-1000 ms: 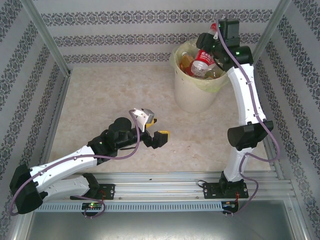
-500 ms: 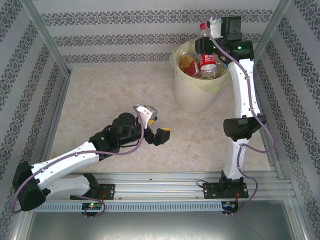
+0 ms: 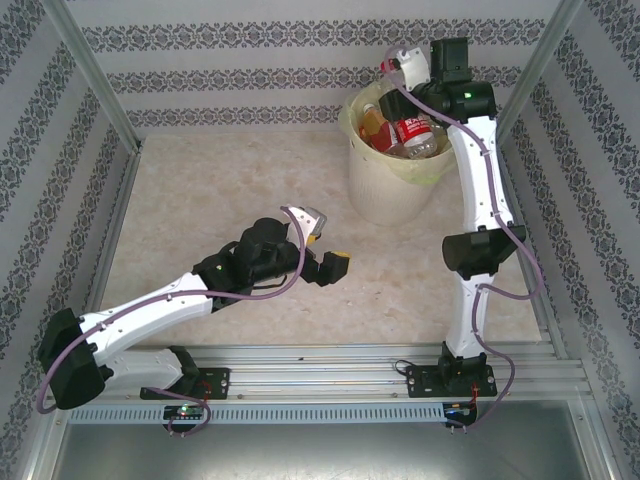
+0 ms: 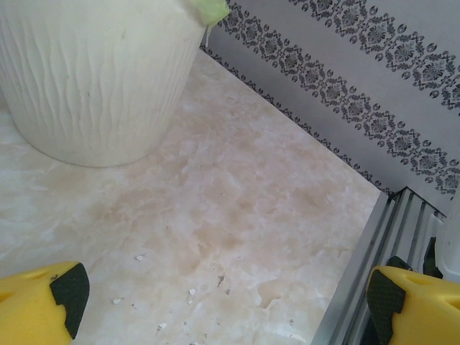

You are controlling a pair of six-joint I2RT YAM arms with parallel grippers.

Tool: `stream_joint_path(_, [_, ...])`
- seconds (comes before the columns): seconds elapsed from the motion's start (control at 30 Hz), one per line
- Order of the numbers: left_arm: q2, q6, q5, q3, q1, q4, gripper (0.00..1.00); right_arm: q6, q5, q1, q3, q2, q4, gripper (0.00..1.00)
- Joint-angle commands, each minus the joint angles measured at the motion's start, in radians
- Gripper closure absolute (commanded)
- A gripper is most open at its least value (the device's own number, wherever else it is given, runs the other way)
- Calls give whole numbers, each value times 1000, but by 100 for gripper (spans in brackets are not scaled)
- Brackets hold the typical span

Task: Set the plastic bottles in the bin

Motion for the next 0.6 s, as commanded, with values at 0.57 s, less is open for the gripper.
stream_joint_path(0.57, [-28,0,-7,15,17,-3,0,2,48,48,-97,-68,8,9])
